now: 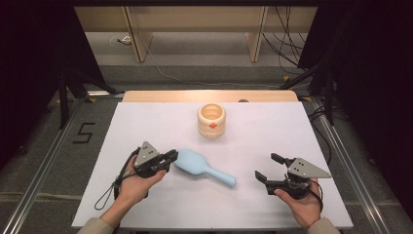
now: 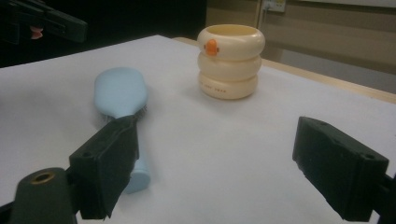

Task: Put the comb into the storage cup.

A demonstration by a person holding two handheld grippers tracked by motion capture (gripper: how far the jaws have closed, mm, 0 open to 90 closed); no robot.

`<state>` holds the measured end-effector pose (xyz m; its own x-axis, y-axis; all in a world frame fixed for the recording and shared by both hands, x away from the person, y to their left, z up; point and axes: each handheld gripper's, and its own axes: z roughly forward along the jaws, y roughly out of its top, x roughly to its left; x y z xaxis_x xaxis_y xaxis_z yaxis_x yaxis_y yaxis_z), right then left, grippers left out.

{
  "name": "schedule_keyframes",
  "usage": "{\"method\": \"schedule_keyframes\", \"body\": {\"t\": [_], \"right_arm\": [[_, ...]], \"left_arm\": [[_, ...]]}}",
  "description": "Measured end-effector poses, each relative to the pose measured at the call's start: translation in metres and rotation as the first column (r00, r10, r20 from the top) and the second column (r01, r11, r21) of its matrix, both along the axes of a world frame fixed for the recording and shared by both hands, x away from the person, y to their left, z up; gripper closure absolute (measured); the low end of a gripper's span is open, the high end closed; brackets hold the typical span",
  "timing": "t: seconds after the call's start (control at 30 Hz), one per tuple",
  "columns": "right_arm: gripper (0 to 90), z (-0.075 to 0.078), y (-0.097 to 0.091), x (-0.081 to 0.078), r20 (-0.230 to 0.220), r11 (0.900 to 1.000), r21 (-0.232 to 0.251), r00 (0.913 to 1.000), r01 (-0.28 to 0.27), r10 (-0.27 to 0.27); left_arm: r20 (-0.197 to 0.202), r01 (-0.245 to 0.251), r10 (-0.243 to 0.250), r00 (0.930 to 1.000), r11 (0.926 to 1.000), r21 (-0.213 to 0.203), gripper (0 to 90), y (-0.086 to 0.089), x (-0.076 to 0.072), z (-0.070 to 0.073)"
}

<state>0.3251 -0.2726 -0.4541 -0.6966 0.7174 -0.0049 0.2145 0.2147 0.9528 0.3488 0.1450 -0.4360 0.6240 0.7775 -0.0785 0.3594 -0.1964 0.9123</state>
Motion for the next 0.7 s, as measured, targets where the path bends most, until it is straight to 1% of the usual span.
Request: {"method": "schedule_keyframes", "body": {"t": [0.07,0.2,0.37,0.53,0.7], "right_arm": [[15.6,0.0,0.0,0.0,0.0,1.0,-0.002,1.0,-0.001,0.001],[15.6,-0.001,0.0,0.0,-0.003,1.0,-0.003,1.0,-0.003,0.003],[15.6,-0.001,0.0,0.001,-0.006,1.0,-0.002,1.0,-0.007,0.007],[15.6,-0.001,0.0,0.001,-0.007,1.0,-0.003,0.9999,-0.007,0.007],[15.6,-0.001,0.0,0.0,-0.007,1.0,-0.003,0.9999,-0.008,0.008]], "left_arm": [[-0.02,0.017,-0.017,0.9997,0.9998,0.007,89.7,-0.01,0.002,-0.001],[-0.067,0.056,-0.055,0.9963,0.9982,0.021,89.9,-0.032,0.006,-0.004],[-0.11,0.092,-0.088,0.99,0.9951,0.036,89.9,-0.056,0.011,-0.006],[-0.145,0.118,-0.108,0.9835,0.9912,0.06,89.9,-0.078,0.014,-0.007],[-0.179,0.144,-0.126,0.9758,0.9853,0.091,89.9,-0.097,0.019,-0.012]]}}
